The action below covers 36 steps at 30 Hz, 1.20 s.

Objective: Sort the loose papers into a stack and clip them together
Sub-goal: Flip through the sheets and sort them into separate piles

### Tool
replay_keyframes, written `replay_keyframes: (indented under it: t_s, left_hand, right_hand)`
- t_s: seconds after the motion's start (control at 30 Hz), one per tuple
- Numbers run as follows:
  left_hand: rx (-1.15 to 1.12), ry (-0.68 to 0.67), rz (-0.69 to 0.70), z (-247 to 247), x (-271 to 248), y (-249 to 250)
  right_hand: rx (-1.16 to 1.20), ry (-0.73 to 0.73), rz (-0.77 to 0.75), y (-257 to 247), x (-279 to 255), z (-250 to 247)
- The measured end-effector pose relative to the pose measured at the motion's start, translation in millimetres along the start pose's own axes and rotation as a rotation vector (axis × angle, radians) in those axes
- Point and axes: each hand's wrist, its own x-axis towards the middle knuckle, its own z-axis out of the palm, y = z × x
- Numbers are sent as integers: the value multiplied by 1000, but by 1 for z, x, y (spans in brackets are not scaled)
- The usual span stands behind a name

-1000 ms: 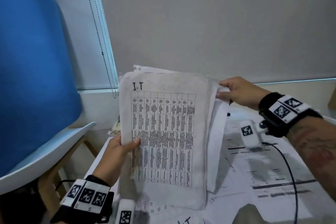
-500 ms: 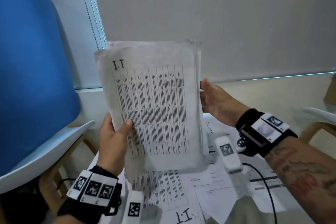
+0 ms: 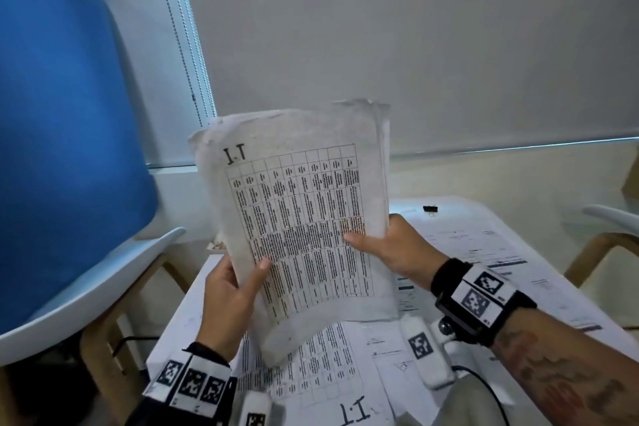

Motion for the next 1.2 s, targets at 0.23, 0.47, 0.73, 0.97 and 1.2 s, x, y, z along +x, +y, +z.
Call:
replay_keyframes:
  t_s: [0.23, 0.47, 0.73, 0.97, 1.2]
  left_hand:
    - [-54, 173, -134, -14, 16, -6]
    - [-110, 214, -475, -46, 25, -53]
    - [30, 96, -543, -45, 31, -63]
    - [-88, 157, -601, -58, 34, -75]
    - [-247, 172, -537, -63, 28, -62]
  right_hand:
    - [78, -65, 185, 4, -2, 5]
    - [215, -91, 681, 32, -2, 14]
    - [317, -186, 692, 39, 4, 44]
    - [339, -343, 580, 44, -2, 59]
    - [102, -64, 450, 41, -8, 21]
